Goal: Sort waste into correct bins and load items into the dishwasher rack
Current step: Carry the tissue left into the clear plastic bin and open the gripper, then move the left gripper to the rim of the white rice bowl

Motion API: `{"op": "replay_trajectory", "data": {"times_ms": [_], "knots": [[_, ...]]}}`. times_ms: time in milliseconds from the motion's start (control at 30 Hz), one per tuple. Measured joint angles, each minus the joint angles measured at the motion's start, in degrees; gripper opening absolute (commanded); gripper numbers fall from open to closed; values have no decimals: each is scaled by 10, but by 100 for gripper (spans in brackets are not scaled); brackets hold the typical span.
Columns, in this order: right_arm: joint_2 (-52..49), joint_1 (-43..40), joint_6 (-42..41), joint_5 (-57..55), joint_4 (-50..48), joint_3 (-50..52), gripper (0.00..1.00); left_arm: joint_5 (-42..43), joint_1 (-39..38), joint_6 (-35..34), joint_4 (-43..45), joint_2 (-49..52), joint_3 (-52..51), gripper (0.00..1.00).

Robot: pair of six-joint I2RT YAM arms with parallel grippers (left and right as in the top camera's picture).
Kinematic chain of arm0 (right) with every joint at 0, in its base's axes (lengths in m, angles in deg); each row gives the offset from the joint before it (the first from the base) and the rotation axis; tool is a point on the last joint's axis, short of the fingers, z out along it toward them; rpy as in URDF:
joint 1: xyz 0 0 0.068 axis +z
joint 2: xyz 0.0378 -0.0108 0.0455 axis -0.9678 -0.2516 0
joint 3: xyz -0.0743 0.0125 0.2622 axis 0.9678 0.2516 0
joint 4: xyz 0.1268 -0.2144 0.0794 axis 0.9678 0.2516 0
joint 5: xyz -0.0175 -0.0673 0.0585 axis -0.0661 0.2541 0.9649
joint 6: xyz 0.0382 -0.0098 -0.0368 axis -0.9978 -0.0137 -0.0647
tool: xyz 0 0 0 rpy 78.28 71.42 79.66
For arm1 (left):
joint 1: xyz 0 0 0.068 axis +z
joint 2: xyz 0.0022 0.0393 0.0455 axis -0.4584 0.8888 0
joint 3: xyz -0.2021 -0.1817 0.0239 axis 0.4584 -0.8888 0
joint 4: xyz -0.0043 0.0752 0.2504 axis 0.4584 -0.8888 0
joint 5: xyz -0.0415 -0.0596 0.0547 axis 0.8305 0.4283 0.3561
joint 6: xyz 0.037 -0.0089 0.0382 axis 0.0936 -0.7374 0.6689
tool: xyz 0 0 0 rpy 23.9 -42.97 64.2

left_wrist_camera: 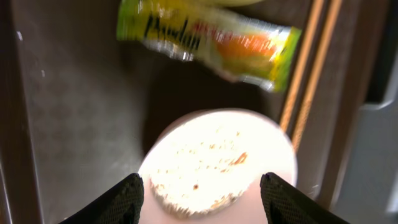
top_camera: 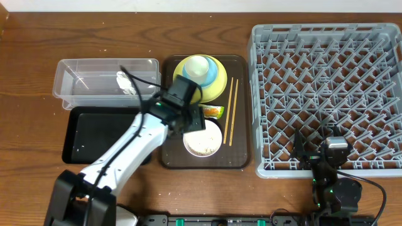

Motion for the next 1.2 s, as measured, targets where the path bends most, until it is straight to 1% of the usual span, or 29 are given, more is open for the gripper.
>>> {"op": "replay_trajectory", "data": {"times_ms": [267, 333, 367, 567, 667, 867, 1000, 1200], "knots": [[0, 0, 0, 0, 0, 0, 99, -44, -42, 0, -51, 5, -2, 62], [0, 0, 0, 0, 0, 0, 99, -49, -47, -1, -58, 5, -3, 58], [0, 0, 0, 0, 0, 0, 99, -53, -50, -1, -60, 5, -4, 58], [0, 0, 0, 0, 0, 0, 99, -66, -52, -1, -47, 5, -34, 53], [0, 0, 0, 0, 0, 0, 99, -77, -52, -2, -23, 5, -67, 46], [0, 0, 0, 0, 0, 0, 99, -108, -53, -1, -14, 5, -96, 40], [0, 0, 0, 0, 0, 0, 99, -144, -53, 0, -12, 5, -96, 40], [0, 0, 0, 0, 0, 0, 99, -225, -53, 0, -23, 5, -96, 40]]}}
